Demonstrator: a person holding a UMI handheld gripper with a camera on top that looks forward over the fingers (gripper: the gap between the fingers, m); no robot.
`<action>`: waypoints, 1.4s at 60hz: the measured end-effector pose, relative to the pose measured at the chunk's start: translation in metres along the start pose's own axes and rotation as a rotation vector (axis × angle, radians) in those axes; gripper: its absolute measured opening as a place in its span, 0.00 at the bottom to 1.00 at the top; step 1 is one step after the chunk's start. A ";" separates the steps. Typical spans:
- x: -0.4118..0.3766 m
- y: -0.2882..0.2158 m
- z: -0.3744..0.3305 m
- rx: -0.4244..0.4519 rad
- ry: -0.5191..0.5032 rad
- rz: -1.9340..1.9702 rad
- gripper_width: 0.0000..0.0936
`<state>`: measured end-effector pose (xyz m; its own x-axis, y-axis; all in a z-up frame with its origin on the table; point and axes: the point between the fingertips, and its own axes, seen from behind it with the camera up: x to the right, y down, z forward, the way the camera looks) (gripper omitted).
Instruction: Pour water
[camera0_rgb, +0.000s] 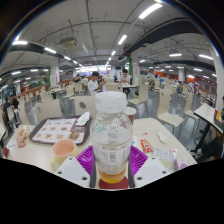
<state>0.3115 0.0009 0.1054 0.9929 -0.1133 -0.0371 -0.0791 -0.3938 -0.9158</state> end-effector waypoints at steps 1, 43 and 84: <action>0.001 0.005 0.000 -0.008 0.000 0.001 0.46; 0.014 0.068 -0.036 -0.184 0.085 -0.024 0.90; -0.076 0.030 -0.217 -0.279 0.040 -0.070 0.90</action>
<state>0.2147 -0.2004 0.1672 0.9929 -0.1106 0.0432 -0.0375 -0.6369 -0.7700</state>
